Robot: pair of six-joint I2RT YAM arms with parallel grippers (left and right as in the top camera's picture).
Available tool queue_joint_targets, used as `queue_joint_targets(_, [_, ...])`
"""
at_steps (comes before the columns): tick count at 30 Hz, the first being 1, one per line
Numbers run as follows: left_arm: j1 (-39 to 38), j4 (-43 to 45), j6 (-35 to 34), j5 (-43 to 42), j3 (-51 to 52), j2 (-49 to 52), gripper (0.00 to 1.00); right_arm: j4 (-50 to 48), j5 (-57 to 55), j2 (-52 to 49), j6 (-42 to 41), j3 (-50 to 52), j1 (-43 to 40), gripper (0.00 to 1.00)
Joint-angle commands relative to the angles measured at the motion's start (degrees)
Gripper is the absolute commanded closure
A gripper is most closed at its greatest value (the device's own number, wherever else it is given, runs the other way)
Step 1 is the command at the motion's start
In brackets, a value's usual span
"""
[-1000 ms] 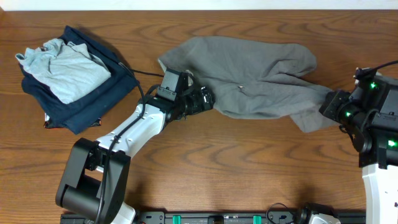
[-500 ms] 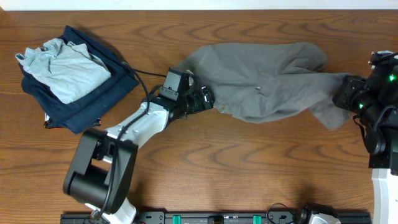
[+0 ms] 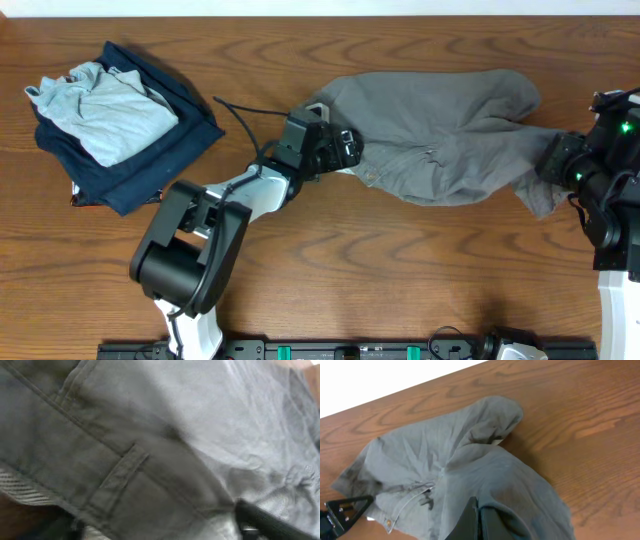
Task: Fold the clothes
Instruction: 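Pull the shorts apart, left gripper toward left, right gripper toward right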
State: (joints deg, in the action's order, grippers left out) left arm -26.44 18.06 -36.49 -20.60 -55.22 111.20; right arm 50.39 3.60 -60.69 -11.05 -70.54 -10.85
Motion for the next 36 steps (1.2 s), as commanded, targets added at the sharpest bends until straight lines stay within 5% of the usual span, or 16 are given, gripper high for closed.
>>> queue_joint_targets(1, [-0.5, 2.8, 0.4, 0.3, 0.2, 3.0, 0.51, 0.6, -1.2, 0.3, 1.7, -1.1, -0.9, 0.99])
queue_joint_targets(3, [-0.2, 6.7, 0.4, -0.4, 0.2, 2.5, 0.87, 1.3, -3.3, 0.3, 1.7, -1.1, -0.9, 0.99])
queue_joint_targets(4, [0.2, 8.9, 0.4, -1.2, 0.2, 1.8, 0.94, 1.7, -4.9, 0.2, 1.7, -1.1, -0.9, 0.99])
queue_joint_targets(13, [6.8, 11.8, -0.5, -2.4, -2.1, -11.7, 0.94, 3.1, -10.8, -2.9, 1.7, -1.0, -0.9, 0.99])
queue_joint_targets(18, [9.7, 5.9, -1.1, -4.4, -2.1, -22.8, 0.94, 3.2, -10.7, -3.5, 1.7, -1.0, -0.9, 0.99])
queue_joint_targets(24, [9.8, -0.3, 9.6, 0.0, -2.1, -31.8, 0.94, 3.0, -10.7, -2.9, 0.8, -1.0, -0.9, 0.99])
queue_joint_targets(36, [12.3, 0.2, 9.7, 10.1, -2.1, -17.2, 0.94, 3.4, -6.2, -12.3, 2.2, -1.0, -0.7, 0.99])
